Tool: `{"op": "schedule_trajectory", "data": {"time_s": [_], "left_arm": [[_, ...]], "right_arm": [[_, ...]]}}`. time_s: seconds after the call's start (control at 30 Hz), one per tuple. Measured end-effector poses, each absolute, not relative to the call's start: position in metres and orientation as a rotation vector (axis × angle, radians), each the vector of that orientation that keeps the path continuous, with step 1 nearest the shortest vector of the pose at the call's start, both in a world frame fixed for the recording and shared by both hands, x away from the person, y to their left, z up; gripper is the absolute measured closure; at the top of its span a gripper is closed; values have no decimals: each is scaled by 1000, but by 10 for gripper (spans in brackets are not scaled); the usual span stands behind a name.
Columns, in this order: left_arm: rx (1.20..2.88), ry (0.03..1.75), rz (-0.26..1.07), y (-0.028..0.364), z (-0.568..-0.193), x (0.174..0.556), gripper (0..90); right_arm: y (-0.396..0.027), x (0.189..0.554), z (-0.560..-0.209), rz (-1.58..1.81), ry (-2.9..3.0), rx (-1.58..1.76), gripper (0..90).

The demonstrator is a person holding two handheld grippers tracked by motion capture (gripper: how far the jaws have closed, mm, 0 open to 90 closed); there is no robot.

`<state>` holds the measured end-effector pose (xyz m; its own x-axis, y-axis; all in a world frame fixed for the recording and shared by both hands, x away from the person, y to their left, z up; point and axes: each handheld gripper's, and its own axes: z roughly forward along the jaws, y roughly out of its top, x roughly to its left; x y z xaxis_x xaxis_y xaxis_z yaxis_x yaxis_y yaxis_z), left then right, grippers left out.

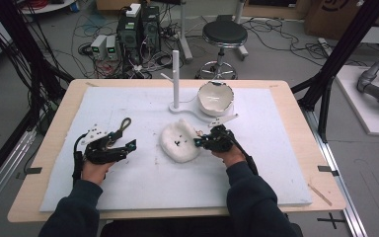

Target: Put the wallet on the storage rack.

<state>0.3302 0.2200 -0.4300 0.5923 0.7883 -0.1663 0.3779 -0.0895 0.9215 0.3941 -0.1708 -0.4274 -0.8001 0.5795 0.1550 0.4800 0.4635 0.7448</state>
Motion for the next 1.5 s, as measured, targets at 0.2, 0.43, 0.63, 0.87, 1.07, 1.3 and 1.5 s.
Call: {"op": "schedule_trajectory", "data": {"time_s": [0.2, 0.43, 0.63, 0.87, 1.07, 1.3, 1.5], "left_arm": [[1692, 905, 334, 200, -430, 333, 281], [1725, 785, 219, 176, -429, 338, 278], [1780, 704, 147, 160, -431, 338, 329], [1879, 637, 142, 149, -431, 331, 773], [1777, 706, 227, 160, -424, 331, 799], [1607, 736, 317, 172, -418, 328, 799], [1557, 720, 320, 170, -417, 326, 799]], "right_arm": [[-187, 378, -412, 1378, 2637, 667, 817], [-181, 363, -402, 1493, 2637, 475, 818], [-170, 353, -399, 1525, 2678, 344, 816], [-175, 359, -397, 1493, 2599, 498, 786], [-184, 365, -401, 1497, 2454, 773, 476], [-183, 372, -416, 1522, 2479, 949, 324], [-166, 377, -434, 1637, 2682, 1016, 567]]}}
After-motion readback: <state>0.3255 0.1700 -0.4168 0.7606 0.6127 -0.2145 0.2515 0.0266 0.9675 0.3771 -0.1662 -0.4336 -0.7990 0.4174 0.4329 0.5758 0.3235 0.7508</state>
